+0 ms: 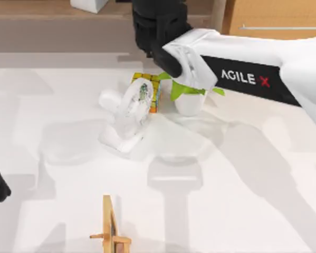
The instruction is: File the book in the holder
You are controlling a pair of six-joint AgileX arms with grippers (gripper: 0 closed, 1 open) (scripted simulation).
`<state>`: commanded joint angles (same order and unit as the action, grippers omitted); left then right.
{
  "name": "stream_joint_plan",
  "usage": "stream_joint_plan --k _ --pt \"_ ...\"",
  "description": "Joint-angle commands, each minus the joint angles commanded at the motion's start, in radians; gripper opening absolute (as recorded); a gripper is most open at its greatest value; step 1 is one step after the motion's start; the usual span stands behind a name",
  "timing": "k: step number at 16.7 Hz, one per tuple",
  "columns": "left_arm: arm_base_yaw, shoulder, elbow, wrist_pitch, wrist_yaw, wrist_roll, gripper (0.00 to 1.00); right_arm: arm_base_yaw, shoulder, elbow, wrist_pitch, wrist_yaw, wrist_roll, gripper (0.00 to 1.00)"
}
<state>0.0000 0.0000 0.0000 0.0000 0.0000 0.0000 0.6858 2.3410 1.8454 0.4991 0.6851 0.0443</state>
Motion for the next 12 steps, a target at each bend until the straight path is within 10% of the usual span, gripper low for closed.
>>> stream_joint_plan --k 12 --pt "0.000 0.000 0.000 0.000 0.000 0.000 1.00 -0.058 -0.527 -0.668 0.035 -0.523 0.468 0.00"
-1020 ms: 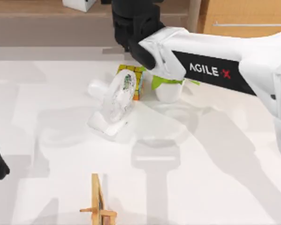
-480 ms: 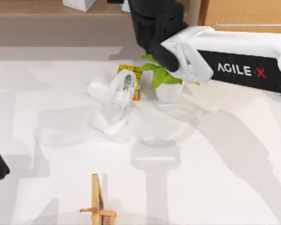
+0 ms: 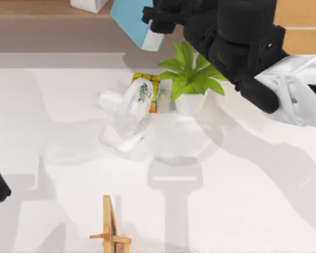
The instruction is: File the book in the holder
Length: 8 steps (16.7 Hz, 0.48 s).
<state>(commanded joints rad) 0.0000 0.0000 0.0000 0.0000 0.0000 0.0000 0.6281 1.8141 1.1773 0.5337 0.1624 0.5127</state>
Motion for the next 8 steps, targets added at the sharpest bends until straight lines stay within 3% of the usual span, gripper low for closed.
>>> stream_joint_plan --k 8 --pt "0.000 0.000 0.000 0.000 0.000 0.000 1.00 -0.239 -0.355 -0.428 0.027 -0.394 0.377 0.00"
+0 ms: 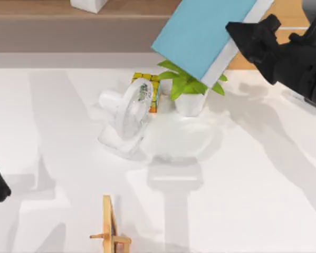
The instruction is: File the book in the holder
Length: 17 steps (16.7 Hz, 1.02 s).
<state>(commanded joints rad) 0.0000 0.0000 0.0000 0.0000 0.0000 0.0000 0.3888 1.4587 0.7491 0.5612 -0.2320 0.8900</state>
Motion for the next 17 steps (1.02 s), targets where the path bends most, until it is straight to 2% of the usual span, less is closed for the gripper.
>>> stream_joint_plan --k 4,8,13,17 --pt "0.000 0.000 0.000 0.000 0.000 0.000 1.00 -0.237 -0.046 -0.111 0.010 -0.120 0.178 0.00" --pt "0.000 0.000 0.000 0.000 0.000 0.000 1.00 -0.502 0.021 -0.150 0.017 -0.188 0.331 0.00" --pt "0.000 0.000 0.000 0.000 0.000 0.000 1.00 -0.780 0.170 -0.065 0.058 -0.225 0.471 0.00" --pt "0.000 0.000 0.000 0.000 0.000 0.000 1.00 -0.894 0.308 0.063 0.101 -0.231 0.535 0.00"
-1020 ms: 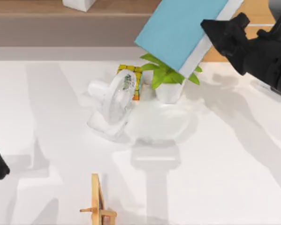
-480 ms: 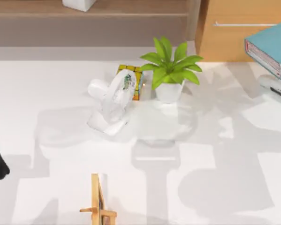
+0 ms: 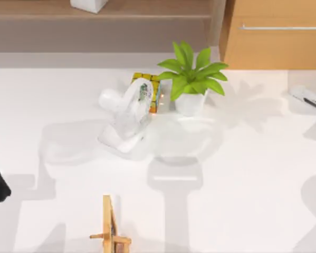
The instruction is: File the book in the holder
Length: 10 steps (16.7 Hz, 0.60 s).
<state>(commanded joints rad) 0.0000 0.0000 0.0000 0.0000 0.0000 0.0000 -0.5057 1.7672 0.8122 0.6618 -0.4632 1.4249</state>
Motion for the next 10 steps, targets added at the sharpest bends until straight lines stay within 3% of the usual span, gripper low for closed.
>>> stream_joint_plan --k 10 --pt "0.000 0.000 0.000 0.000 0.000 0.000 1.00 -0.013 0.108 0.084 0.022 -0.001 0.025 0.00"
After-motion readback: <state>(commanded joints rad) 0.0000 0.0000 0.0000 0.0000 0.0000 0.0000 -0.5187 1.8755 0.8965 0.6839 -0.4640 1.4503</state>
